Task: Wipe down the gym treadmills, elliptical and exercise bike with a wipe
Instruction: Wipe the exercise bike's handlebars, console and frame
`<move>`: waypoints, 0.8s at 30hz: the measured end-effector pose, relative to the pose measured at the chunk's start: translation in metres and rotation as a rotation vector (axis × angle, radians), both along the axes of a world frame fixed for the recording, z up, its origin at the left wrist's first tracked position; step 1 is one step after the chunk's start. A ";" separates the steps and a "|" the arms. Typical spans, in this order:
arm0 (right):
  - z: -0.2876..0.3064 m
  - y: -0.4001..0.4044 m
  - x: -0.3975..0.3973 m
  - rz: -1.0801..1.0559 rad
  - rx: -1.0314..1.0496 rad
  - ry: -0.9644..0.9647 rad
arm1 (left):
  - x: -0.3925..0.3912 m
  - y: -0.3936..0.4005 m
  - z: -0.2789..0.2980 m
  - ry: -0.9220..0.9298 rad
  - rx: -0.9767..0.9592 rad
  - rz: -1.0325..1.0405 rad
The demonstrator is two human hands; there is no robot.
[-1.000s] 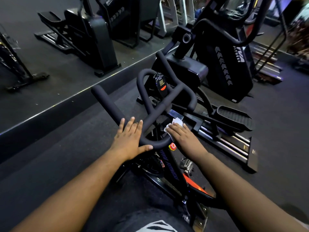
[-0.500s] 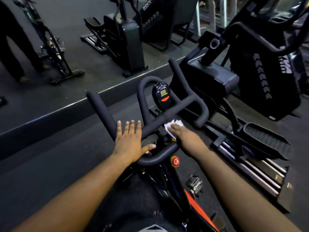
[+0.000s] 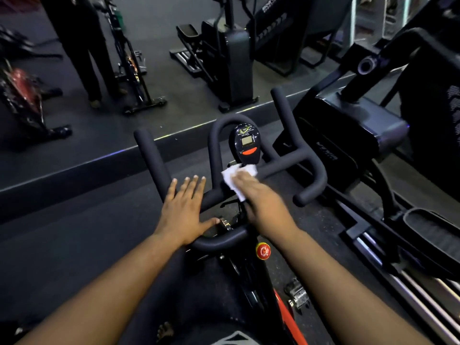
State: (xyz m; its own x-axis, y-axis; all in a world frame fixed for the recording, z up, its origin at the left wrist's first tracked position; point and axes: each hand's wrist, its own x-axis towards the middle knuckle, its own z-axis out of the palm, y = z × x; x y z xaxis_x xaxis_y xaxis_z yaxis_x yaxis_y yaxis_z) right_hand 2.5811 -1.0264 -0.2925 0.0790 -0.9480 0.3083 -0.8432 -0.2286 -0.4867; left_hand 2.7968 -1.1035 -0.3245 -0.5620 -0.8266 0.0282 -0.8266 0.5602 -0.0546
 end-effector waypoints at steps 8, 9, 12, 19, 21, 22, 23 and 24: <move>-0.024 -0.014 0.011 0.093 0.058 0.511 | 0.002 -0.002 -0.005 0.088 0.003 -0.002; -0.023 -0.011 0.004 0.012 0.098 0.521 | 0.003 -0.004 -0.005 0.083 0.008 -0.014; -0.012 -0.011 0.005 -0.131 0.303 0.428 | 0.003 -0.005 -0.003 0.083 0.021 -0.034; 0.021 -0.018 0.050 0.072 0.298 0.219 | 0.004 -0.005 -0.002 0.124 0.020 -0.061; 0.051 -0.035 0.034 0.002 0.196 0.109 | 0.003 -0.005 -0.002 0.114 0.019 -0.070; 0.066 -0.047 0.031 -0.023 0.117 0.127 | 0.005 -0.005 -0.002 0.123 0.024 -0.077; 0.077 -0.058 0.029 -0.038 0.054 0.161 | 0.006 -0.004 -0.001 0.129 0.028 -0.082; 0.087 -0.071 0.032 -0.062 0.017 0.216 | 0.007 -0.003 -0.001 0.140 0.030 -0.084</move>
